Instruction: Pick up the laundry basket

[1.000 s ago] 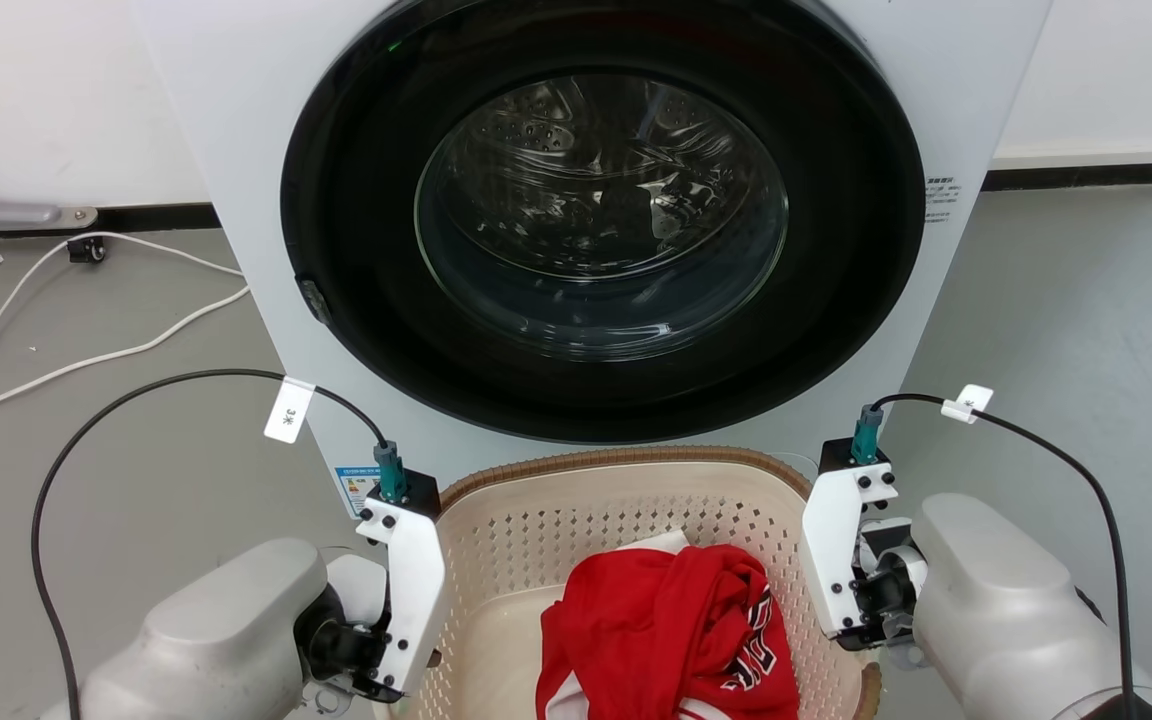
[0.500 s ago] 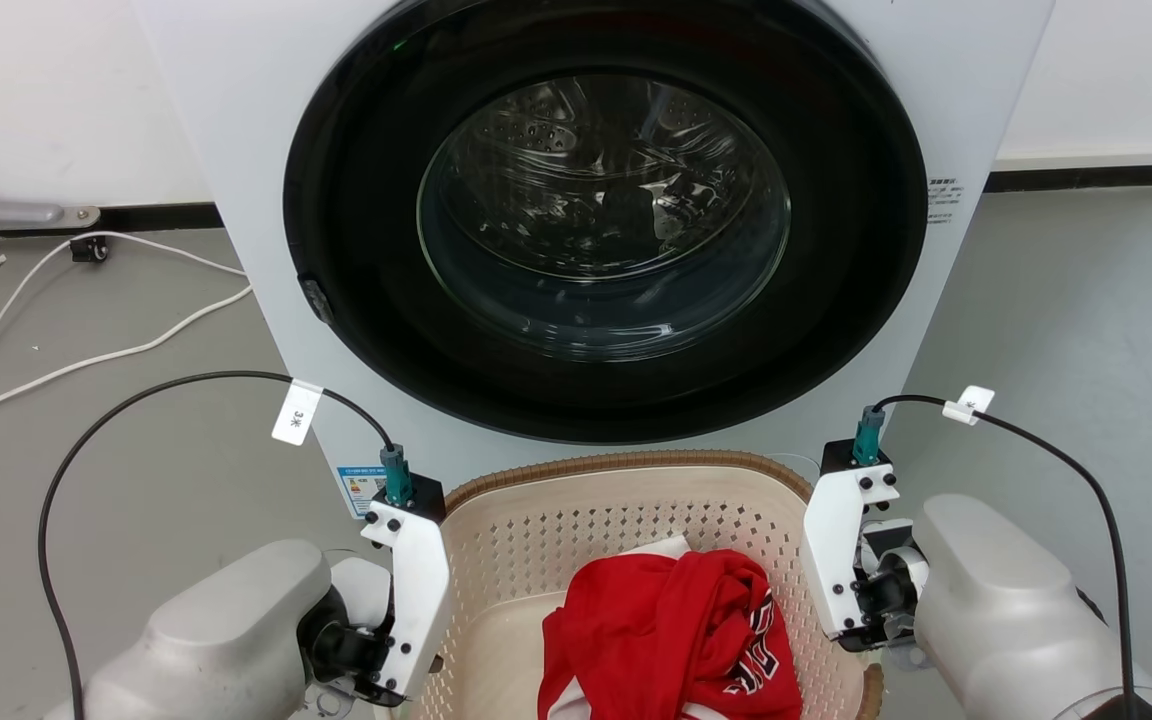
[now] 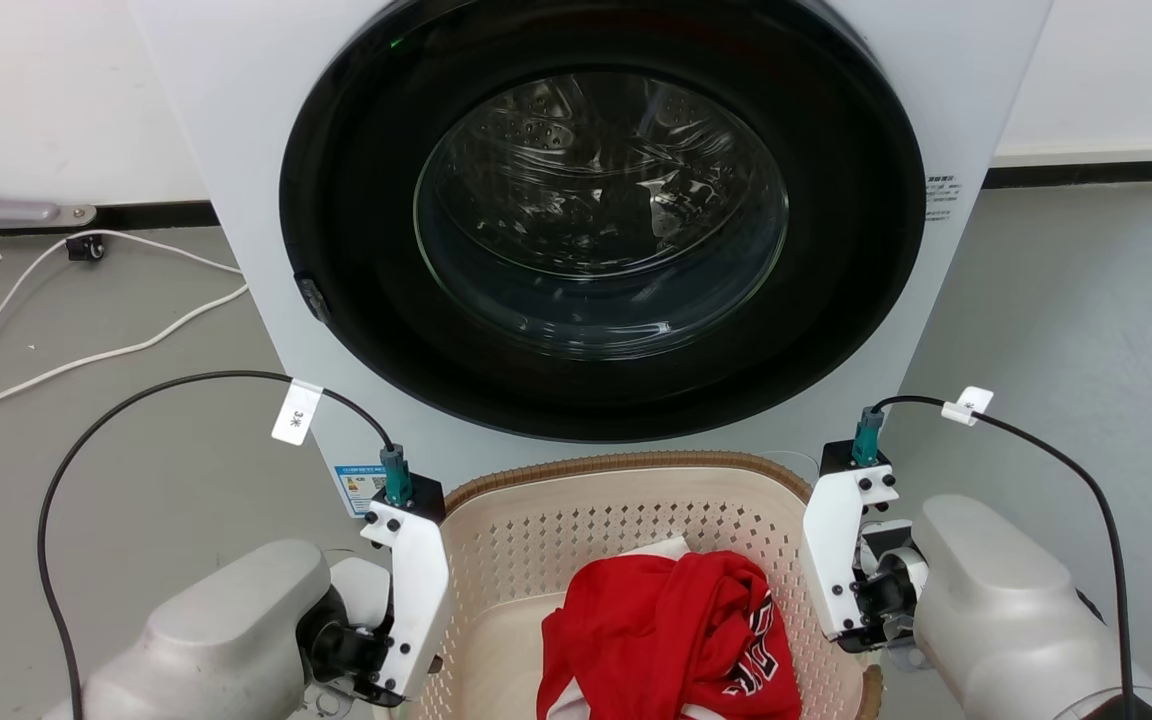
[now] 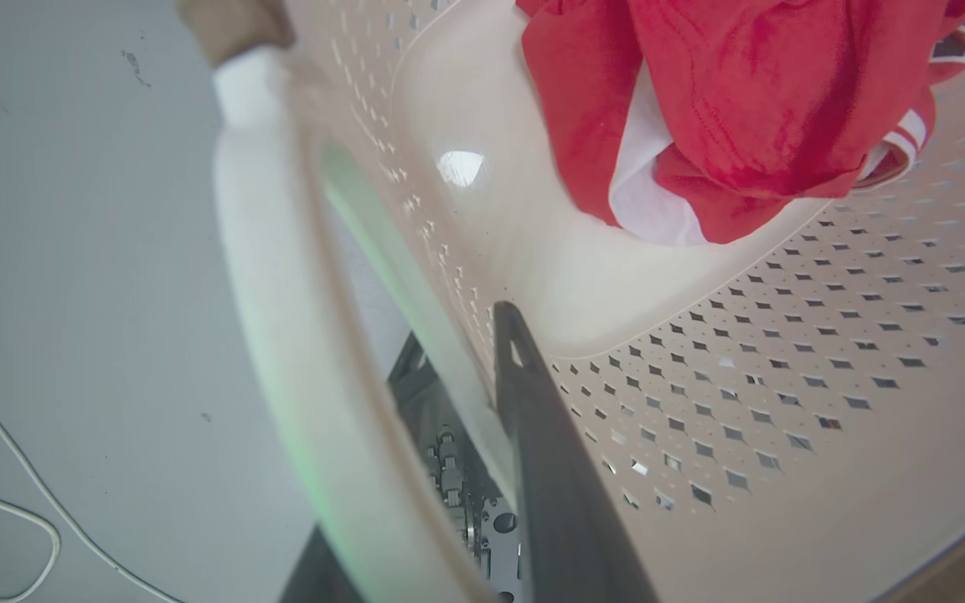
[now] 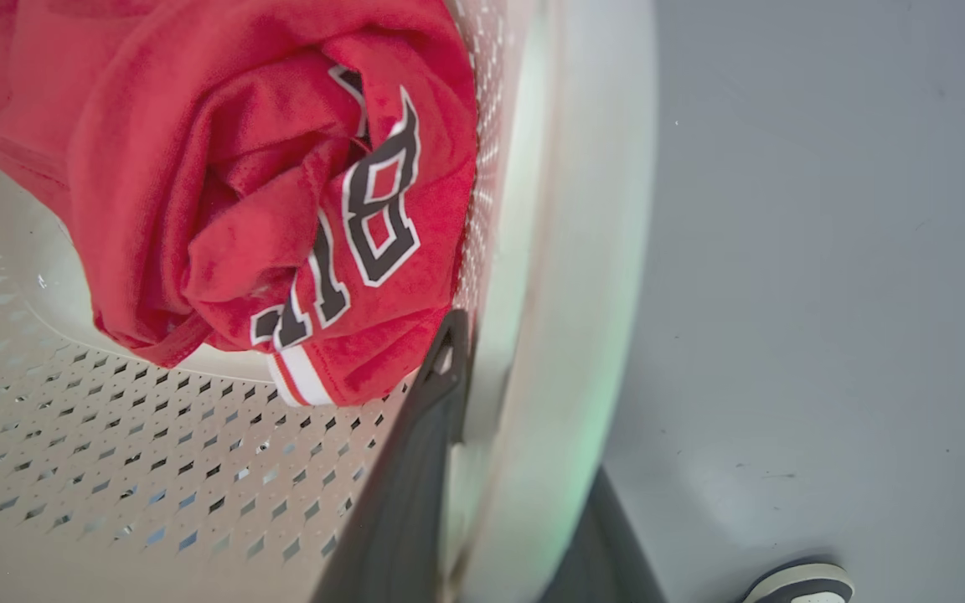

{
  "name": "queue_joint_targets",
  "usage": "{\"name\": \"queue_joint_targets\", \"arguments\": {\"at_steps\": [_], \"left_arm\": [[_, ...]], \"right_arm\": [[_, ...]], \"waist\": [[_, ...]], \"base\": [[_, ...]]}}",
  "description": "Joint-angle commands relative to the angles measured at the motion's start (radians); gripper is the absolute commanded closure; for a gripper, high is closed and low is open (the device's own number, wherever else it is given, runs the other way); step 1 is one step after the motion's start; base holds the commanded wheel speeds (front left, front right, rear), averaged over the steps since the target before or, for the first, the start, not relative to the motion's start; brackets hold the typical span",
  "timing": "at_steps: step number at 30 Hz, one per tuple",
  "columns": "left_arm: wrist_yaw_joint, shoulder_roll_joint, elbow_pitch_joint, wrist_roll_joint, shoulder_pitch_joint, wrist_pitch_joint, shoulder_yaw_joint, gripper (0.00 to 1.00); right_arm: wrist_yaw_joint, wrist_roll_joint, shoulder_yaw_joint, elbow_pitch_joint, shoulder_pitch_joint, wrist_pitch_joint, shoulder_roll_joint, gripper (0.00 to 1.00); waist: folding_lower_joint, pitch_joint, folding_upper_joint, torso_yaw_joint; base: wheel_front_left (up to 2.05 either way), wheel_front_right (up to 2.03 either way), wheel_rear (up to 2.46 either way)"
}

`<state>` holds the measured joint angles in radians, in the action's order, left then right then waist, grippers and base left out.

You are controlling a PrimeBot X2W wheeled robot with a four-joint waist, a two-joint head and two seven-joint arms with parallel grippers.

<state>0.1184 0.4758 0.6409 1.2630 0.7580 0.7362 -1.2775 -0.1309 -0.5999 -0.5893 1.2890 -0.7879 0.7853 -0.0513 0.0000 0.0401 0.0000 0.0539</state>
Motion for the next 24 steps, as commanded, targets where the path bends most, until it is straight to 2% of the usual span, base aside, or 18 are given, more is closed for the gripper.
{"name": "queue_joint_targets", "arguments": {"at_steps": [1,24], "left_arm": [[0.021,-0.018,-0.025,-0.001,0.001,0.003,-0.007,1.0],[0.022,-0.024,-0.024,-0.004,0.0,0.008,-0.006,1.0]], "right_arm": [[0.0,-0.004,-0.005,-0.009,-0.006,-0.005,0.002,1.0],[0.0,-0.014,-0.016,-0.006,-0.001,-0.015,0.003,1.0]], "waist": [[0.0,0.0,0.0,0.001],[0.0,0.001,0.0,0.002]], "base": [[0.0,0.0,0.0],[0.0,0.0,0.0]]}}
